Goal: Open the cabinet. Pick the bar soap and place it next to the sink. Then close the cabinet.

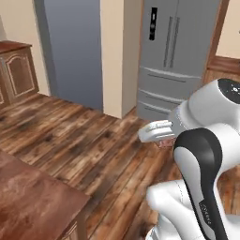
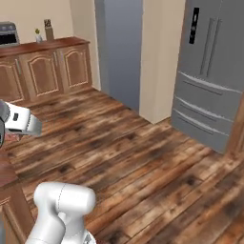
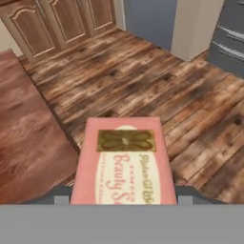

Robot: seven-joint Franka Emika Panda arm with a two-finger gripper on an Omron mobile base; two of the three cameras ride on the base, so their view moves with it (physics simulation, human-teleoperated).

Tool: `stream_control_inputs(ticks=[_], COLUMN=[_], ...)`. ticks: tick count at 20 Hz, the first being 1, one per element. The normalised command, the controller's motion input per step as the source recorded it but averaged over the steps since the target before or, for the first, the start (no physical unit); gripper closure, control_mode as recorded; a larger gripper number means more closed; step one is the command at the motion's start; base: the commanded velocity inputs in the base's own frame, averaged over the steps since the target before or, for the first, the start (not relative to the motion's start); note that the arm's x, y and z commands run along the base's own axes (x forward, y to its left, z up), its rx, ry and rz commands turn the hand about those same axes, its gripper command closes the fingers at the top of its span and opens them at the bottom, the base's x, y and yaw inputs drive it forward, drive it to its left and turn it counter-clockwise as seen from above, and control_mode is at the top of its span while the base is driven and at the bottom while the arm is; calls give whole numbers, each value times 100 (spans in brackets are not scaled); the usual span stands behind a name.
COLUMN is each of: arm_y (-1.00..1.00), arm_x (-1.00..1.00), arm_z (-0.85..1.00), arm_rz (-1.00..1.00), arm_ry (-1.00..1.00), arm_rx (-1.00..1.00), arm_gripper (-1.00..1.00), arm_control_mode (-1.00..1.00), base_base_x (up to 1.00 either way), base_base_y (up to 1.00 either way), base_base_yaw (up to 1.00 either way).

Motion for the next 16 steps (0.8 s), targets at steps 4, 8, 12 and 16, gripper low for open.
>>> stream_control_inputs(ticks=[4, 8, 12, 16], arm_y=[0, 0, 0, 0], arm_x=[0, 0, 0, 0], arm_z=[0, 0, 0, 0], arm_rz=[0, 0, 0, 0], arm_ry=[0, 0, 0, 0], arm_rx=[0, 0, 0, 0], arm_gripper=[100, 100, 100, 100], arm_control_mode=[100, 100, 100, 100], base_base_x=[0, 0, 0, 0], base_base_y=[2, 0, 0, 0], base_base_yaw=[72, 72, 71, 70])
